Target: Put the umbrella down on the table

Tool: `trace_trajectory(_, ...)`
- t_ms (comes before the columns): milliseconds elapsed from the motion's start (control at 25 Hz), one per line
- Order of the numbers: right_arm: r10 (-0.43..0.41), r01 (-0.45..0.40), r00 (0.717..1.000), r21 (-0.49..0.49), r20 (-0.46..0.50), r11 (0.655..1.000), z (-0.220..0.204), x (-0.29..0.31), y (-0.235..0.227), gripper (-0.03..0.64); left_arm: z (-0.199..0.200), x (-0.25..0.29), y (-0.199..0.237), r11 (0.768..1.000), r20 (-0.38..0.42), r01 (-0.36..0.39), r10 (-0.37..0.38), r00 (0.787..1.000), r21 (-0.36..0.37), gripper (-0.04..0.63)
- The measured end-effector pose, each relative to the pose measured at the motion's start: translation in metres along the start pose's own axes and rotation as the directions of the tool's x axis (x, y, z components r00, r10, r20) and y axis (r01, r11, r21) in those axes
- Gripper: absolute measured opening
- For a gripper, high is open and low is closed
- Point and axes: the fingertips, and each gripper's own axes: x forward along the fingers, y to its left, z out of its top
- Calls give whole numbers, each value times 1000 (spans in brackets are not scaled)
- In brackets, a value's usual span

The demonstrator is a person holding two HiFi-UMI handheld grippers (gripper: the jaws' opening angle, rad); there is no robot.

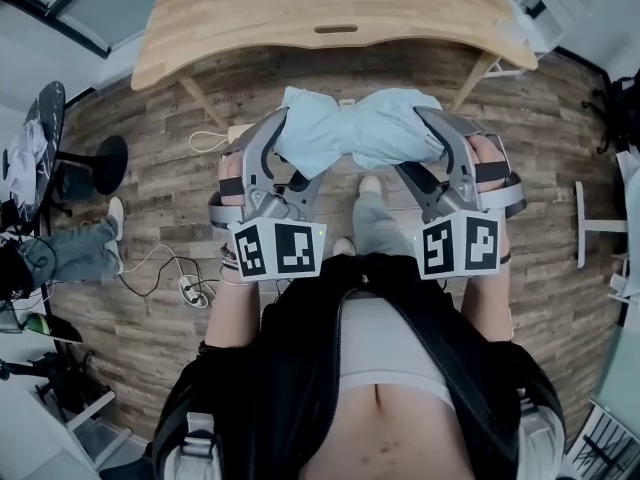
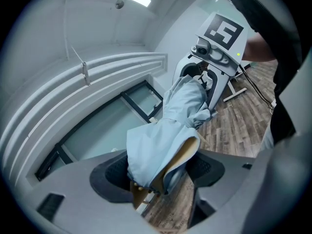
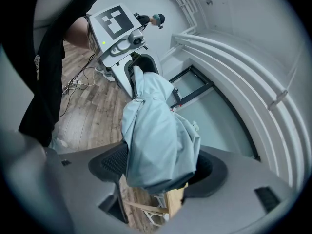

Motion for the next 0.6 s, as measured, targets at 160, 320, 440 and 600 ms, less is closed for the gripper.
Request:
trace_trajectory(160,-16,16,1000,-2,-2,1000,-3,17,-13,359,-3,18,12,1000,4,-12,12,1000,6,325)
trace_trajectory(320,-15,15,1000,-5,11,1000,-12,41,-27,359,-8,42,23,1000,-1,-22,22,1000,10,325)
trace_trajectory(440,-16,17,1000,-10,20,1000,-20,65,-47,359,-10,70,38,999,-6,-30,30,1000,11,325)
trace_trajectory(600,-14,14,1000,-22,28,1000,-39,102,-79,359,-10,117,59,999,-9,-39,39,999,7,325)
